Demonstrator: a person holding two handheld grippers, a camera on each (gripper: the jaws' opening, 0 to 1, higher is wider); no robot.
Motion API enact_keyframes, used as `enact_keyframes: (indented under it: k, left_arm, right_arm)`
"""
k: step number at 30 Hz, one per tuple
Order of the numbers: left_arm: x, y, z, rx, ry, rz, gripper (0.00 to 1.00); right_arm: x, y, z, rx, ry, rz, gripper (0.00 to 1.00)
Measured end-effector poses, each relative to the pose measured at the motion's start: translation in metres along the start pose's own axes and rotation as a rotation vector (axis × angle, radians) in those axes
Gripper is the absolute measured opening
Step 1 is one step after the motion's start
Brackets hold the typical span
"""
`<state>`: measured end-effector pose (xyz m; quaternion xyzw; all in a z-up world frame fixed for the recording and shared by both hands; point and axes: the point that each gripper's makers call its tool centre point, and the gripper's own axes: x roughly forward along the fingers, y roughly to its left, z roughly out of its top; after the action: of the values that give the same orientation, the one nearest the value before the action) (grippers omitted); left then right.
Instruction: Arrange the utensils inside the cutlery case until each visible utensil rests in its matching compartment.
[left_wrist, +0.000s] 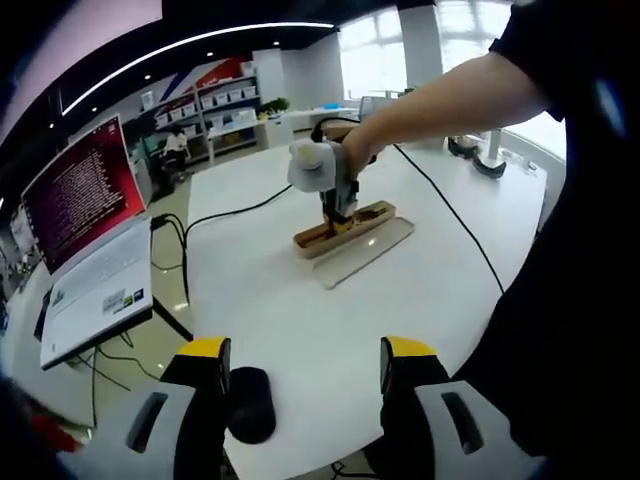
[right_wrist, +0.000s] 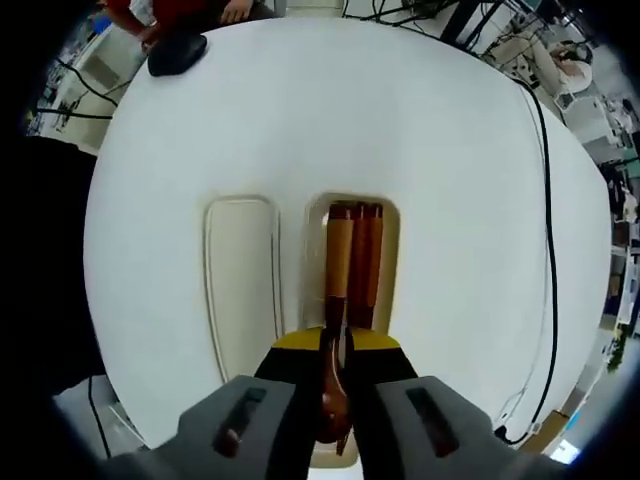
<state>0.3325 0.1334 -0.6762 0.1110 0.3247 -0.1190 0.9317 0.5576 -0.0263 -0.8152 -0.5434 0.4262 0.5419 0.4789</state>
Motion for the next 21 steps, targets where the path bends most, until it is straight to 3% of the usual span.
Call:
enact_keyframes:
  k: [9, 21]
  left_arm:
    - [-0.001, -0.001, 0.004, 0.015, -0.002, -0.002, 0.62]
    - [0.000, -0.007, 0.011, 0.047, -0.011, -0.021, 0.62]
  right_arm:
    - [-0.011, -0.004, -0.004, 0.020, -0.030, -0.022, 0.06]
    - [-0.025, -0.011, -0.015, 0.063, -0.069, -0.078, 0.19]
